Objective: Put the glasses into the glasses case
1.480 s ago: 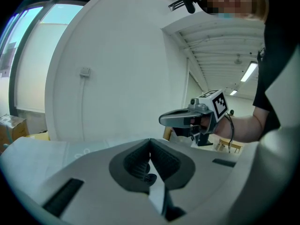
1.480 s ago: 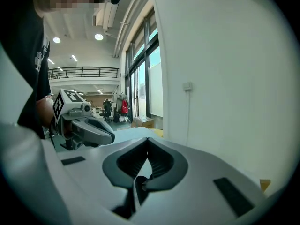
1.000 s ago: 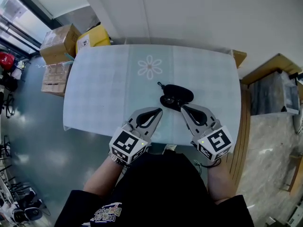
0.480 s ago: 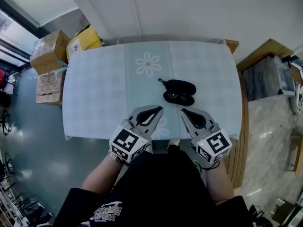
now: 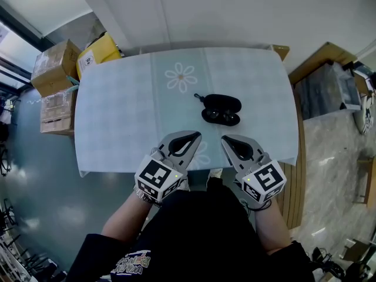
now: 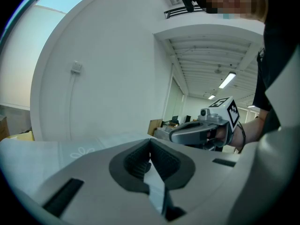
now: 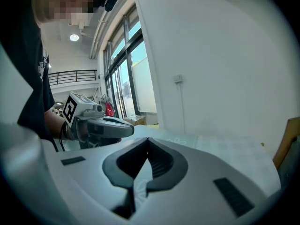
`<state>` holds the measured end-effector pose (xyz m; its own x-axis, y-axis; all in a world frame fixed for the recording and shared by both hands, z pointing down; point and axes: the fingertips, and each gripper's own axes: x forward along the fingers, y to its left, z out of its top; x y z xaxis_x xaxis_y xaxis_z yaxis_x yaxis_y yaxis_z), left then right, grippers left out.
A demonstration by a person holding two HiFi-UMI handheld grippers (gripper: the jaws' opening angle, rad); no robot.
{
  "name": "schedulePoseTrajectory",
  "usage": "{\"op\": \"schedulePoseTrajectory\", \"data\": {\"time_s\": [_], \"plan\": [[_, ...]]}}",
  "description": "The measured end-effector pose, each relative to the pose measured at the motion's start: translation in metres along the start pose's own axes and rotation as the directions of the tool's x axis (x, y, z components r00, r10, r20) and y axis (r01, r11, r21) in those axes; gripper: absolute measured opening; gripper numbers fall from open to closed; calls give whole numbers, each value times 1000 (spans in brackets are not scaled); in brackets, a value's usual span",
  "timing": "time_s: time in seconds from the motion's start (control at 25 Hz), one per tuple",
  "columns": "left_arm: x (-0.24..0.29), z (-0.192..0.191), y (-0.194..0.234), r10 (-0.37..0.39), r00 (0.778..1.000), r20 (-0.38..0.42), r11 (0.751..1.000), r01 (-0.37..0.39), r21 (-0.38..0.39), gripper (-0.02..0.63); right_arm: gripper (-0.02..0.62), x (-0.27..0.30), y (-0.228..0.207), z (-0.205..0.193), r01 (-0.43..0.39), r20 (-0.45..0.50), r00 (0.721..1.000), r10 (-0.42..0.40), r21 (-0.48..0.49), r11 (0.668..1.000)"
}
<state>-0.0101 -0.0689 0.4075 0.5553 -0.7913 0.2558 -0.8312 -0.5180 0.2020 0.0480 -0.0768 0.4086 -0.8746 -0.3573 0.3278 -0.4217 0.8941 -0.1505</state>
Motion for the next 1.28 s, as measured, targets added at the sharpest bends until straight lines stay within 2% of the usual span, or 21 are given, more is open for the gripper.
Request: {"op": "schedulePoseTrajectory", "data": {"time_s": [0.56,1.28], "plan": [[-32,-7,-8,17,1000,16,1000,-17,3,28,23,-3,33,-3,-11,12,1000,12,-11,1000],[-34,1,-17,-8,1000,29,1000,7,26,28,23,-14,37,2,15,30,999,-14,-15,1000]]}}
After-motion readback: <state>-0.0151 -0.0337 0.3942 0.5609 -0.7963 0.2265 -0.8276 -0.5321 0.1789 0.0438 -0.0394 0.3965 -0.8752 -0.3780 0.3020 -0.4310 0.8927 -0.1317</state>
